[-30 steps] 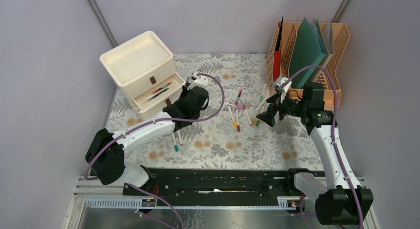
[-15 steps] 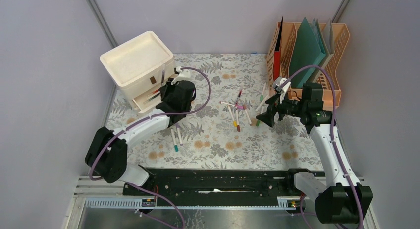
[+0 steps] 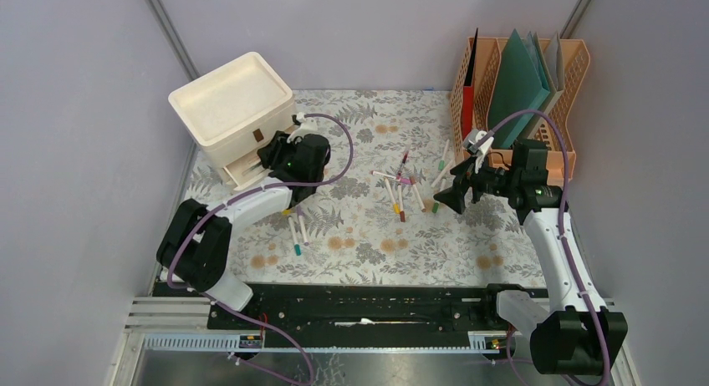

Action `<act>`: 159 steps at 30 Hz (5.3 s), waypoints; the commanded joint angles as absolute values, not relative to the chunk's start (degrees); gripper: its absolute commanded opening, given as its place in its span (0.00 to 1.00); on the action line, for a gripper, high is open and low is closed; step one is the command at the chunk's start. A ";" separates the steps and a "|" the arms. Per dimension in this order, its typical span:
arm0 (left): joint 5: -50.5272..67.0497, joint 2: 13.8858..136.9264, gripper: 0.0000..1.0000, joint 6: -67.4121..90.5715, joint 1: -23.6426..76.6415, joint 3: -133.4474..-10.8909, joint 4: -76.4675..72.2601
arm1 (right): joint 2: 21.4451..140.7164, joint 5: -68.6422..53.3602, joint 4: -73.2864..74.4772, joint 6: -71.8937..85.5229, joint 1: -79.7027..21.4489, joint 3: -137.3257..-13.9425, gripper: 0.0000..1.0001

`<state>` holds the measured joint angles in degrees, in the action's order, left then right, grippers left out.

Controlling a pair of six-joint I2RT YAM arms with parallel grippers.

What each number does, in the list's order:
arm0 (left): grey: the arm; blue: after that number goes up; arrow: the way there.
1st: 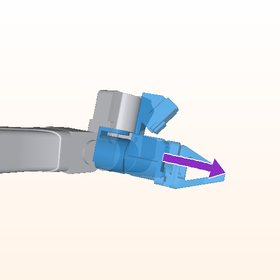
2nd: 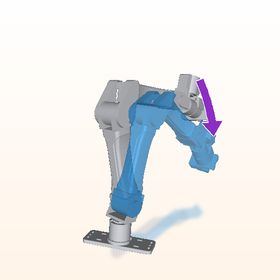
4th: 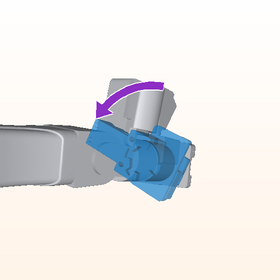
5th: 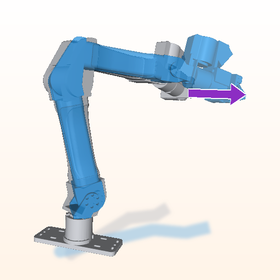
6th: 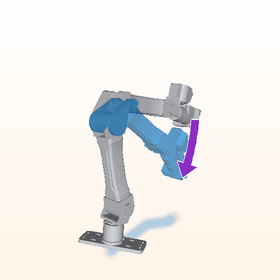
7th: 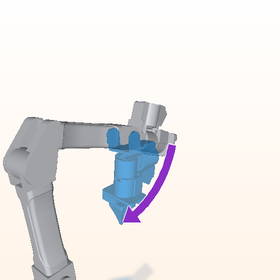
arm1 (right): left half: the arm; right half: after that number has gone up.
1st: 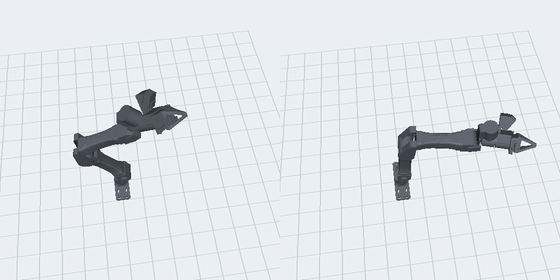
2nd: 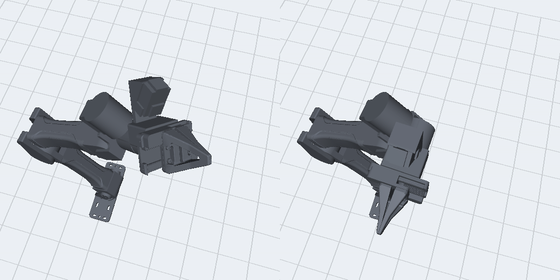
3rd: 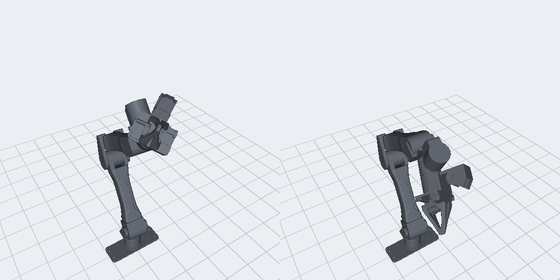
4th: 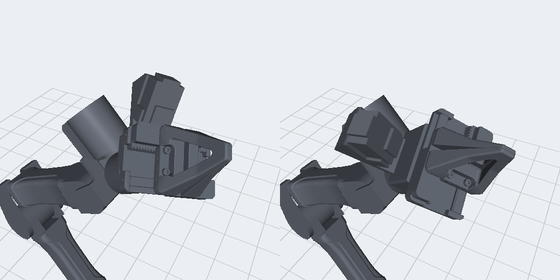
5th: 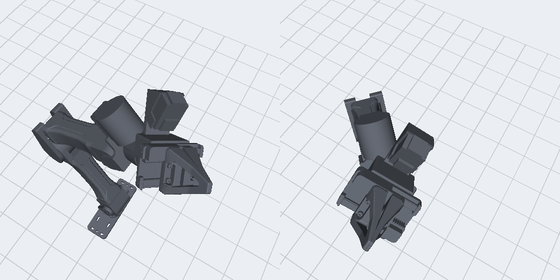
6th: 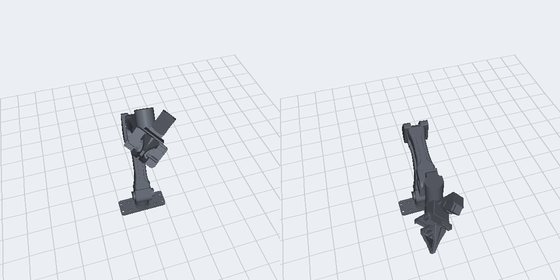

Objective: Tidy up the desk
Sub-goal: Place the stationery in the drawer, then pick up the stationery from the center of the board.

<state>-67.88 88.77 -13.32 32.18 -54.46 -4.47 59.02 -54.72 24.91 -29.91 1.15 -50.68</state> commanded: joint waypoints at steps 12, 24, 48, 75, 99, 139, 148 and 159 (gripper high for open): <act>-52.13 79.44 0.59 2.98 36.30 -59.21 10.03 | 59.37 -56.12 23.06 -29.95 1.41 -50.08 1.00; -7.42 67.00 0.99 10.72 36.30 -45.57 -5.66 | 59.89 -56.16 21.42 -29.50 1.67 -48.82 1.00; -5.35 62.28 0.99 12.35 36.30 -14.55 -45.32 | 82.55 -36.93 23.16 -22.22 -16.41 -65.23 1.00; -5.12 59.48 0.99 12.57 36.33 -11.12 -48.95 | 122.57 6.00 19.70 18.93 -23.98 -93.87 0.56; 3.68 59.41 0.99 10.08 36.34 -10.68 -50.62 | 125.85 7.11 20.24 19.82 -23.82 -94.13 0.13; 7.64 97.69 0.88 55.01 59.00 -38.83 -88.12 | 60.88 -69.68 -32.26 34.07 -1.67 -38.45 0.00; 2.34 105.03 0.57 55.85 59.17 -43.75 -88.99 | 60.87 -69.68 -32.51 34.05 -1.71 -38.26 0.00; 2.87 107.35 0.37 56.16 59.20 -47.72 -88.32 | 61.90 -69.87 -32.69 33.94 -1.71 -38.08 0.00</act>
<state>3.20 107.00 56.05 59.09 -45.23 -82.08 61.80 -68.53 -29.52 33.54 -1.80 -38.00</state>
